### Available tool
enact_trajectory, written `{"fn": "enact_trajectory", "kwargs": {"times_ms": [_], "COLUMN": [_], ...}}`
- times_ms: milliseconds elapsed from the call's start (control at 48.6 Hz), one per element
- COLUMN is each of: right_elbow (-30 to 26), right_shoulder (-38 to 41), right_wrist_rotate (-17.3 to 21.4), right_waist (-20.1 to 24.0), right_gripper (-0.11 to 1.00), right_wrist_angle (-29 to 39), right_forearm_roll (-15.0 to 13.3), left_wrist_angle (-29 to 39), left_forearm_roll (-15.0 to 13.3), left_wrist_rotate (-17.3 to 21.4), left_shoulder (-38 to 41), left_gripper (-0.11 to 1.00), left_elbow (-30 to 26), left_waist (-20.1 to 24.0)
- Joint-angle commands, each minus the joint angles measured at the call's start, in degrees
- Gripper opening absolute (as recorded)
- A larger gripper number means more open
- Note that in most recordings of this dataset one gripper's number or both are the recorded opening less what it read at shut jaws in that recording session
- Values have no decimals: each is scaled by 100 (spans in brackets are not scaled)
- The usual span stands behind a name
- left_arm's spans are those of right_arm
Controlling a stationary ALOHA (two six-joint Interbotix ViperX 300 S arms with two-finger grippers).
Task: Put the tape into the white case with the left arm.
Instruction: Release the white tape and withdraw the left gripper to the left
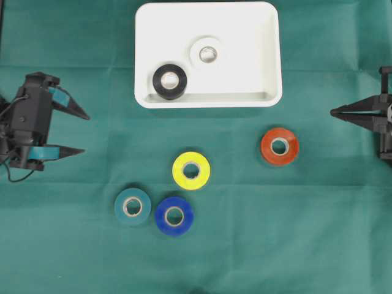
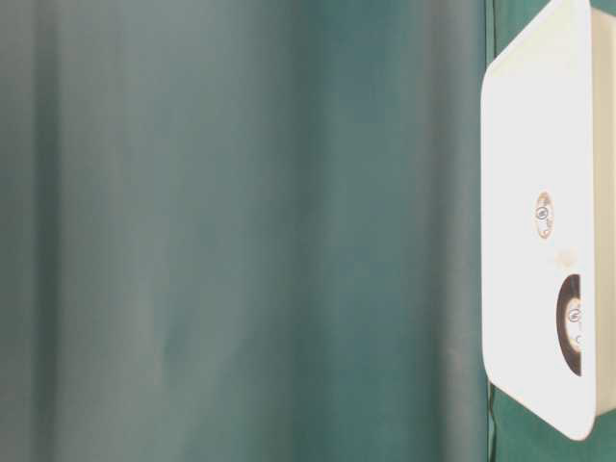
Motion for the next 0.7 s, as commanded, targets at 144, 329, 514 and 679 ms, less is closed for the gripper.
{"fn": "enact_trajectory", "kwargs": {"times_ms": [144,329,514,679], "right_elbow": [-62,-62,-62,-62], "right_shoulder": [26,26,26,26], "right_wrist_rotate": [18,18,18,18], "right_waist": [-9,-9,-9,-9], "right_gripper": [-9,-9,-9,-9], "right_wrist_angle": [-35,-44,-35,-35], "right_forearm_roll": [-9,-9,-9,-9], "left_wrist_angle": [0,-9,-105,-185], "left_forearm_roll": [-18,-9,-9,-18], "left_wrist_rotate": [18,26,26,26], "left_shoulder": [-158,-9,325,694], "left_gripper": [80,80,80,80], "left_elbow": [26,0,-149,-334], "left_waist": [-26,-44,-211,-352]}}
